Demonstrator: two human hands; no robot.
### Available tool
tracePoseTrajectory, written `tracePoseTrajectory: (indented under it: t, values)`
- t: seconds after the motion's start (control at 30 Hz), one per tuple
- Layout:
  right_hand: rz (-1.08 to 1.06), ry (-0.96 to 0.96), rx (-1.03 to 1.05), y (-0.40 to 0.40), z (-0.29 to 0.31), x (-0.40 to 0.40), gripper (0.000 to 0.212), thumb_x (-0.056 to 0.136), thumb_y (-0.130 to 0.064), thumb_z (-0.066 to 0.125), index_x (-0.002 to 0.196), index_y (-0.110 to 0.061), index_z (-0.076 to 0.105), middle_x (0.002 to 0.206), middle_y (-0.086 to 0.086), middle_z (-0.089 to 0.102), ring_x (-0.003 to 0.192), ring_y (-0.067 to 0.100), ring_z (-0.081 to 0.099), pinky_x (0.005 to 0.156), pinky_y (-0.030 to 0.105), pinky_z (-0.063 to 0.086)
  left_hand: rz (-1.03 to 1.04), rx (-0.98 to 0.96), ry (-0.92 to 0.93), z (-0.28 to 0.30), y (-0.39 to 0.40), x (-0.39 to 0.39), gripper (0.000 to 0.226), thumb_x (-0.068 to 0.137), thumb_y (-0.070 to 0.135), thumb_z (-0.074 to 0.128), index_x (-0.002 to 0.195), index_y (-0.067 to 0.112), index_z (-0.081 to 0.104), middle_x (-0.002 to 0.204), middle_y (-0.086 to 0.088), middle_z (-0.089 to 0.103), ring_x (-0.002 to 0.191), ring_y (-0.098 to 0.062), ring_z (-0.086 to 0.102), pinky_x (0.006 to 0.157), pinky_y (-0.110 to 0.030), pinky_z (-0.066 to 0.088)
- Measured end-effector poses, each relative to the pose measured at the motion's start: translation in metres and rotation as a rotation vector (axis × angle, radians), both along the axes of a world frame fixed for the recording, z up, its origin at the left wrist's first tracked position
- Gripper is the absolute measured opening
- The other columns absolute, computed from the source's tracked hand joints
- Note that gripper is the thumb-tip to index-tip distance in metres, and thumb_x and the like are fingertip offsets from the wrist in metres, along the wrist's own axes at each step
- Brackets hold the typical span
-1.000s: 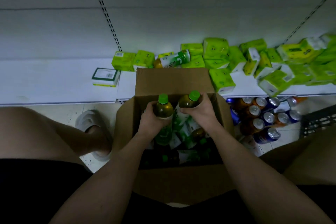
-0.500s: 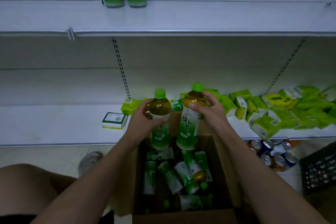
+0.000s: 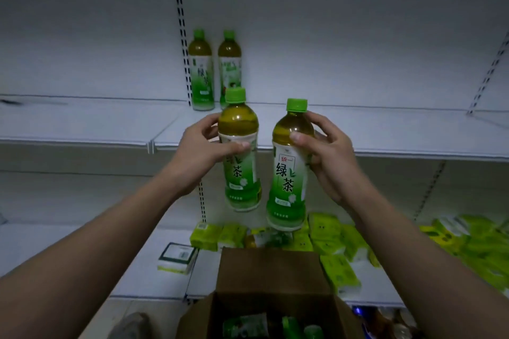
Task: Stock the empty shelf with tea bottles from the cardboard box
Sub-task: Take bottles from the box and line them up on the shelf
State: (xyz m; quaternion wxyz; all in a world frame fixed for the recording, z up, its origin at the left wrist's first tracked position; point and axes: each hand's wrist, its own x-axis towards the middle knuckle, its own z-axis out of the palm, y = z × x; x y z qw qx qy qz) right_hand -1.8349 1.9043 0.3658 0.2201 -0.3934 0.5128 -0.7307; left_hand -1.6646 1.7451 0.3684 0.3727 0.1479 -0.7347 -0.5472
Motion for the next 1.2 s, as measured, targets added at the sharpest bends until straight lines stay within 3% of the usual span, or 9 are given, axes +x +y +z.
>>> tracePoseTrajectory:
  t: [0.13, 0.3, 0.47, 0.7, 0.87, 0.97, 1.03, 1.1, 1.2]
  values:
    - [-0.055, 0.066, -0.059, -0.012, 0.053, -0.010, 0.052, 0.065, -0.028, 0.081, 0.114, -0.035, 0.066, 0.103, -0.008, 0.075, 0.093, 0.013, 0.073, 0.071, 0.037, 0.058, -0.026, -0.058, 0.027, 0.058, -0.013, -0.010, 0.058, 0.065, 0.013, 0.084, 0.119, 0.018, 0.063, 0.111, 0.002, 0.071, 0.105, -0.015, 0.067, 0.082, -0.034, 0.057]
    - [-0.090, -0.009, -0.180, -0.031, 0.092, -0.025, 0.049, 0.075, -0.019, 0.078, 0.121, -0.029, 0.064, 0.106, -0.007, 0.074, 0.088, 0.012, 0.073, 0.065, 0.031, 0.056, -0.014, -0.059, 0.050, 0.097, -0.028, -0.030, 0.061, 0.065, 0.014, 0.085, 0.121, 0.016, 0.060, 0.108, 0.001, 0.072, 0.099, -0.014, 0.069, 0.075, -0.029, 0.058]
    - [-0.136, 0.016, -0.186, -0.054, 0.099, -0.039, 0.044, 0.077, -0.017, 0.077, 0.117, -0.031, 0.065, 0.104, -0.010, 0.073, 0.087, 0.007, 0.071, 0.070, 0.029, 0.055, 0.053, -0.036, 0.018, 0.098, -0.043, -0.056, 0.079, 0.062, 0.016, 0.087, 0.132, 0.018, 0.050, 0.119, 0.001, 0.065, 0.113, -0.018, 0.060, 0.096, -0.044, 0.050]
    - [-0.123, 0.089, -0.170, -0.080, 0.087, -0.057, 0.037, 0.081, -0.024, 0.072, 0.107, -0.046, 0.060, 0.117, -0.003, 0.066, 0.102, 0.013, 0.067, 0.078, 0.028, 0.054, 0.096, 0.033, 0.058, 0.084, -0.061, -0.080, 0.075, 0.068, 0.019, 0.083, 0.134, 0.024, 0.047, 0.126, 0.000, 0.060, 0.117, -0.021, 0.056, 0.099, -0.050, 0.047]
    - [-0.063, 0.136, -0.102, -0.081, 0.083, -0.065, 0.041, 0.083, -0.035, 0.069, 0.120, -0.047, 0.053, 0.122, -0.013, 0.063, 0.111, 0.009, 0.061, 0.085, 0.031, 0.051, 0.071, 0.032, 0.023, 0.078, -0.065, -0.086, 0.081, 0.072, 0.015, 0.080, 0.141, 0.026, 0.039, 0.135, -0.002, 0.053, 0.118, -0.019, 0.055, 0.102, -0.047, 0.045]
    - [-0.047, 0.167, -0.020, -0.073, 0.075, -0.067, 0.069, 0.067, -0.046, 0.073, 0.130, -0.045, 0.045, 0.112, -0.026, 0.061, 0.105, 0.000, 0.060, 0.076, 0.023, 0.049, 0.055, 0.029, -0.036, 0.071, -0.063, -0.085, 0.090, 0.072, 0.007, 0.079, 0.145, 0.030, 0.030, 0.135, -0.006, 0.051, 0.115, -0.022, 0.058, 0.101, -0.047, 0.046]
    - [-0.062, 0.232, 0.085, -0.068, 0.062, -0.069, 0.081, 0.066, -0.040, 0.080, 0.135, -0.043, 0.038, 0.109, -0.028, 0.055, 0.103, -0.001, 0.057, 0.072, 0.019, 0.048, 0.059, 0.012, -0.078, 0.064, -0.062, -0.083, 0.094, 0.072, 0.008, 0.080, 0.146, 0.031, 0.027, 0.131, -0.005, 0.051, 0.114, -0.023, 0.058, 0.100, -0.047, 0.047]
    - [-0.090, 0.276, 0.165, -0.065, 0.048, -0.071, 0.076, 0.073, -0.030, 0.081, 0.134, -0.042, 0.037, 0.107, -0.026, 0.054, 0.098, -0.003, 0.057, 0.065, 0.012, 0.048, 0.058, -0.004, -0.118, 0.056, -0.062, -0.081, 0.097, 0.070, 0.008, 0.081, 0.146, 0.030, 0.025, 0.122, 0.002, 0.054, 0.111, -0.020, 0.058, 0.097, -0.042, 0.049]
    - [-0.159, 0.295, 0.217, -0.067, 0.041, -0.073, 0.066, 0.077, -0.032, 0.078, 0.131, -0.039, 0.040, 0.104, -0.022, 0.055, 0.091, -0.003, 0.058, 0.057, 0.010, 0.047, 0.047, -0.019, -0.155, 0.046, -0.063, -0.081, 0.095, 0.069, 0.006, 0.081, 0.144, 0.029, 0.028, 0.116, 0.008, 0.056, 0.097, -0.006, 0.060, 0.079, -0.024, 0.053]
